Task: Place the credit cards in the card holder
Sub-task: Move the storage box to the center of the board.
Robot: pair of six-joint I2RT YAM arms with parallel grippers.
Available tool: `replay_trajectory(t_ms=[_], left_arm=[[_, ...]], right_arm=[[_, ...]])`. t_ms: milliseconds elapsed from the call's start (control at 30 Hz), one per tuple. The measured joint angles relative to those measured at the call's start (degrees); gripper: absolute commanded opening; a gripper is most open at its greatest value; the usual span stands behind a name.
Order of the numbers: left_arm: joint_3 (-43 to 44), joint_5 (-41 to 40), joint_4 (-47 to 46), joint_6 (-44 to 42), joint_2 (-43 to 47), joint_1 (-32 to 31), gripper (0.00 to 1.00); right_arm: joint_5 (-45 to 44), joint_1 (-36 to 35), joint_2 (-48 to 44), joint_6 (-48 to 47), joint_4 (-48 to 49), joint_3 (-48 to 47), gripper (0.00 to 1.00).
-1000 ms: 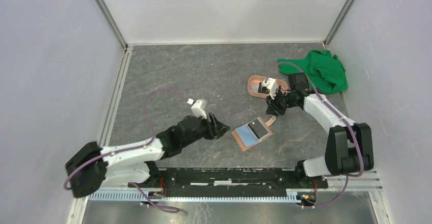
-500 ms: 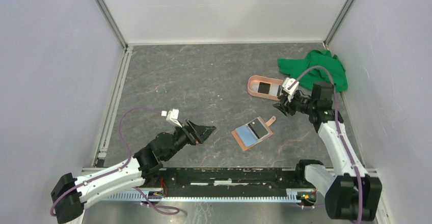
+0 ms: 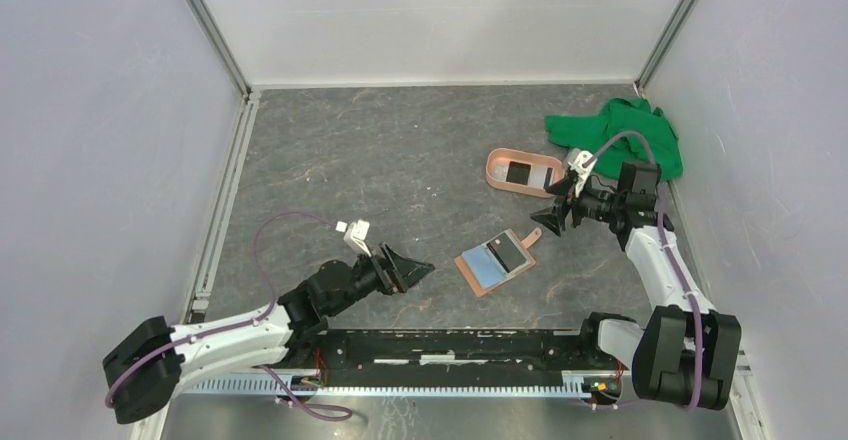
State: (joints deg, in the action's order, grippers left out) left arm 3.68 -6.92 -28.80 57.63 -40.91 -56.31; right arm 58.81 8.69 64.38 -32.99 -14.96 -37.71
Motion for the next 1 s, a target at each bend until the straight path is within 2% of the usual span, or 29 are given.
replay_trajectory(t_ms=[67,200,500,667,867,1000], left_arm=[[0.0,1.6,-1.6,1.1,-2.7,0.0,1.0],[0.0,4.3,-4.0,3.1,-6.2,0.0,1.0],[-1.4,5.5,-6.7,4.2,-5.7,0.0,1.0],[-1.1,5.5,-6.9,4.2,-7.7,0.1,1.0],[2.1,6.7,-8.1,4.2,-17.0,1.5,0.95],[4.1,9.6,-8.6,4.1,-22.1,3.5,0.94]], right_arm=[[1.2,0.0,-0.2,0.0,0.7,0.7,0.89],[3.1,0.1,0.0,-0.1,1.5,1.8,0.9],[3.7,0.1,5.3,-0.2,0.5,1.8,0.89],[2.1,0.1,5.9,0.2,0.5,1.8,0.88],[-2.4,0.1,7.3,0.5,-0.1,0.2,0.82],[-7.1,0.1,9.5,3.5,-0.6,-4.6,0.79]])
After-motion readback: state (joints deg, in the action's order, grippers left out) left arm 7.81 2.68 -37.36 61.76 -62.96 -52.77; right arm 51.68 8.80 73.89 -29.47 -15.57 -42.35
